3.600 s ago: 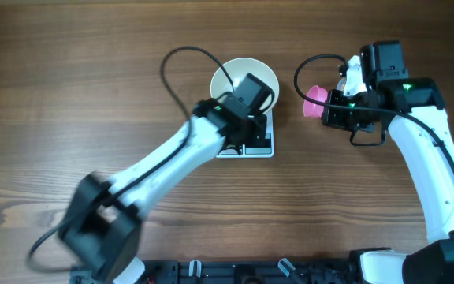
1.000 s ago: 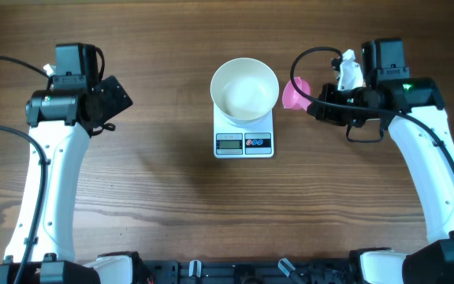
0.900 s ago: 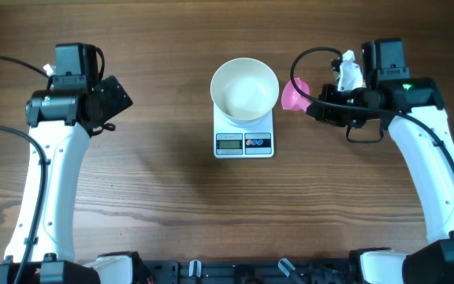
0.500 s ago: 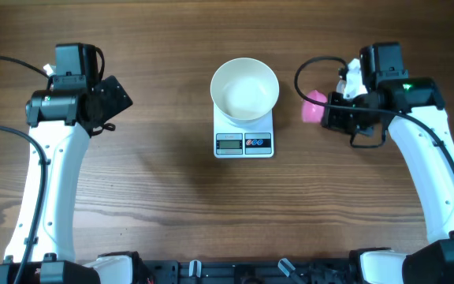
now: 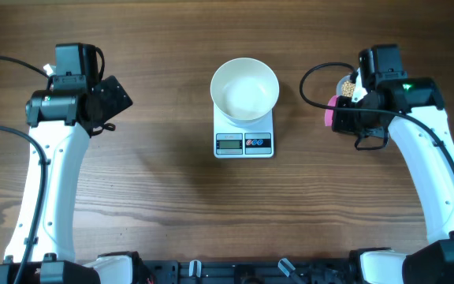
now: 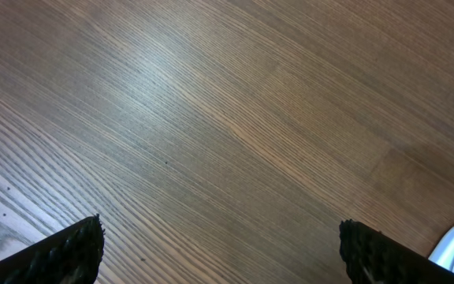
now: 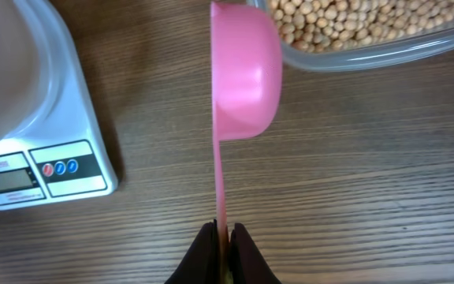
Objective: Scoop item into bowl and weigh 150g on scale
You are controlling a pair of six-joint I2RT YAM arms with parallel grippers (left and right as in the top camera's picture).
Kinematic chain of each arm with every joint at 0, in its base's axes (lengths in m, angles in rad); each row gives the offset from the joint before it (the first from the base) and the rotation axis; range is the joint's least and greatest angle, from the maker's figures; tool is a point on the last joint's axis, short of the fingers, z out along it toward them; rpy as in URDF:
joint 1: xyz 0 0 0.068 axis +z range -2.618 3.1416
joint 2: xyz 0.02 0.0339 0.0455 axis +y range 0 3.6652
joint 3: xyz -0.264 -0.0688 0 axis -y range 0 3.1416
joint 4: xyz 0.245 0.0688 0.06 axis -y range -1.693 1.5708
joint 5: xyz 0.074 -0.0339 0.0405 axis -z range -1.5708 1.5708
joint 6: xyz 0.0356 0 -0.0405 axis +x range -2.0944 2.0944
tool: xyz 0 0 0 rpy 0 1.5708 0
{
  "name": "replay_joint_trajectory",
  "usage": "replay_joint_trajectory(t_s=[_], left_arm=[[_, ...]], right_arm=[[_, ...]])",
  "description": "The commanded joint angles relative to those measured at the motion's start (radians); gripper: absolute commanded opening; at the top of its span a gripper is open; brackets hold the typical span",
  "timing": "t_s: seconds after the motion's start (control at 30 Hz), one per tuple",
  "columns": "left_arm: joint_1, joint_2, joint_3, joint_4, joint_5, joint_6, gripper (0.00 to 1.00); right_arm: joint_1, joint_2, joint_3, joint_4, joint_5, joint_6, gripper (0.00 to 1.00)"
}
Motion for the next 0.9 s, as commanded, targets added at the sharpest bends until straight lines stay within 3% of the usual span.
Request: replay_joint_trajectory(t_s=[0.0, 0.77, 0.87], left_arm=[[0.005, 0.01, 0.004, 0.003, -0.016, 0.002, 1.0], [0.005, 0.01, 0.004, 0.004, -0.015, 0.002, 1.0], [0.005, 0.01, 0.004, 0.052, 0.051, 0.001, 1.0]], right_arm=[[-0.003, -0.031, 0.009, 0.013, 0.085, -0.017, 0.04], [-0.003, -0.174, 0.009, 0.085, 0.021, -0.069, 0.04], [-0.003, -0.174, 0.009, 0.085, 0.008, -0.07, 0.04]])
